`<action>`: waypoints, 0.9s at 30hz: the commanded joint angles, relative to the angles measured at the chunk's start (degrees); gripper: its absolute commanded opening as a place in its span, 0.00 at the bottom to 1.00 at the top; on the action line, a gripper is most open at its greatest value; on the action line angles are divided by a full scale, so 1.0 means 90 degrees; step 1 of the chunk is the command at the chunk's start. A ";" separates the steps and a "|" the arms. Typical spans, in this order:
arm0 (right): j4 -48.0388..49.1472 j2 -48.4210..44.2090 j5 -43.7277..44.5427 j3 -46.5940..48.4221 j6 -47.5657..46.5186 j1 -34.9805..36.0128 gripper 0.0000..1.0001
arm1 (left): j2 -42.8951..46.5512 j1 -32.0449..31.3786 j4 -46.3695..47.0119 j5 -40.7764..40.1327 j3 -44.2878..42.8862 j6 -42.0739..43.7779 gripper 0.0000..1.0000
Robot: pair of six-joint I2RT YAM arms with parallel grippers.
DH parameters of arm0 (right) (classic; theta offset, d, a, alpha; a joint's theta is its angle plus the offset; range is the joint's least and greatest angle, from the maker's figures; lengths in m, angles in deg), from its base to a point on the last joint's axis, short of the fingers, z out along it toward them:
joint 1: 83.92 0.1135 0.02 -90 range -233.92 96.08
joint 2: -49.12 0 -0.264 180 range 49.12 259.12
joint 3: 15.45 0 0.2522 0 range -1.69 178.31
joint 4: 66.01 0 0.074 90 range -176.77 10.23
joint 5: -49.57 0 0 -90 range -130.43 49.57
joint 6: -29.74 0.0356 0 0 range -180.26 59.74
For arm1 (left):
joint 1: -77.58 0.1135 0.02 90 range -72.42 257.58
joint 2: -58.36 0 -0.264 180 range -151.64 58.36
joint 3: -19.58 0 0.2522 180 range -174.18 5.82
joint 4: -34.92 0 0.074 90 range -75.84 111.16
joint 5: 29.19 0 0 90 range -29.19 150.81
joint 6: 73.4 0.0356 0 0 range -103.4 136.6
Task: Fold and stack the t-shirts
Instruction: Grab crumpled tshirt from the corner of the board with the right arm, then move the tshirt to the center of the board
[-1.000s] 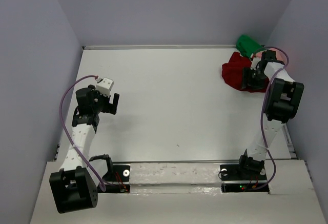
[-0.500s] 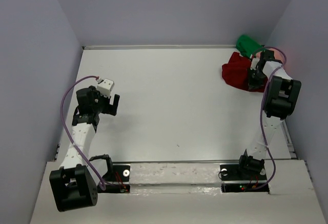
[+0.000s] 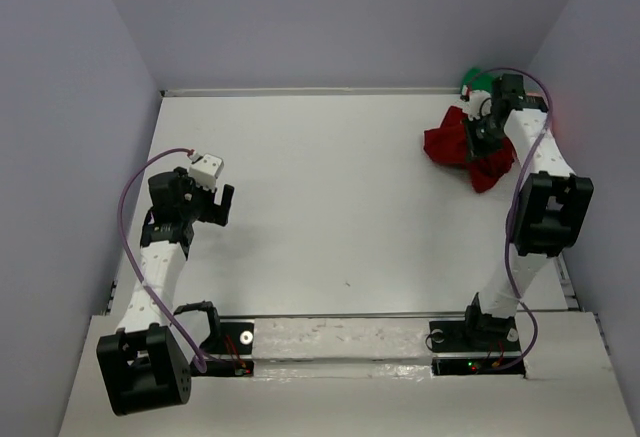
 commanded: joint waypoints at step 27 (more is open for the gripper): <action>-0.1145 -0.2445 -0.1155 0.0523 -0.0111 0.1918 0.00 | 0.0269 0.0018 0.0023 0.0148 -0.0267 0.0155 0.99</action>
